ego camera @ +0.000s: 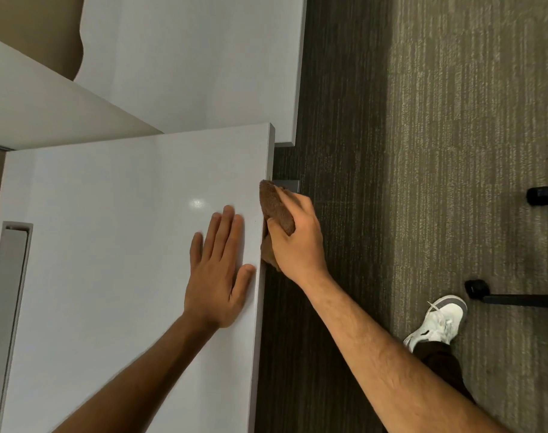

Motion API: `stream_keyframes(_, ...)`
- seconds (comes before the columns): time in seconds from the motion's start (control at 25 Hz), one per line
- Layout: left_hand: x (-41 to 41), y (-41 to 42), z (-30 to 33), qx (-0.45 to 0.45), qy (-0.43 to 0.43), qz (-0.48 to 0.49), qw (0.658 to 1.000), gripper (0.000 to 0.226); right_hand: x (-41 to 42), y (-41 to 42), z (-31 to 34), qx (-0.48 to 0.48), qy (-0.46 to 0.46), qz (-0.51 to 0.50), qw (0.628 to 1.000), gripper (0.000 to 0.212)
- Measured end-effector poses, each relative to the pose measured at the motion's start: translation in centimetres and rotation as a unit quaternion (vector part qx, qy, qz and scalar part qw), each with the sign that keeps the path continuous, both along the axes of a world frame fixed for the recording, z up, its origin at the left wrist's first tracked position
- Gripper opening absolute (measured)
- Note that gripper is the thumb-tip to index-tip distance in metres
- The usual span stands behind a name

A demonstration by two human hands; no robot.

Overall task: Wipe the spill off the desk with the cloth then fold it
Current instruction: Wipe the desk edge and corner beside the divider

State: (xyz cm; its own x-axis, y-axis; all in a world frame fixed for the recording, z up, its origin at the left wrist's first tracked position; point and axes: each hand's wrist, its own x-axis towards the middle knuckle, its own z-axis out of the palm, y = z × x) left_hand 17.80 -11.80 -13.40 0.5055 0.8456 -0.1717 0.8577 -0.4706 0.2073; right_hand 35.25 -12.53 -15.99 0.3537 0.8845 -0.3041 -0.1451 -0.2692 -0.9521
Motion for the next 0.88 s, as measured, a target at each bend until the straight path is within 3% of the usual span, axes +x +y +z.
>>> stream_keyframes(0.32, 0.0, 0.0, 0.0, -0.004, 0.006, 0.002, 1.0, 0.077, 0.1, -2.3, -0.3, 0.015, -0.013, 0.041, 0.999, 0.056)
stream_keyframes(0.6, 0.0, 0.1, 0.2, -0.007, 0.001, -0.004, 1.0, 0.075, 4.4, 6.7, 0.6, -0.003, 0.02, -0.037, 0.999, 0.051)
stream_keyframes(0.88, -0.1, 0.2, -0.2, 0.0, 0.003, -0.004, 1.0, 0.075, 3.1, 6.8, 0.9, 0.02, 0.078, 0.041, 0.996, 0.06)
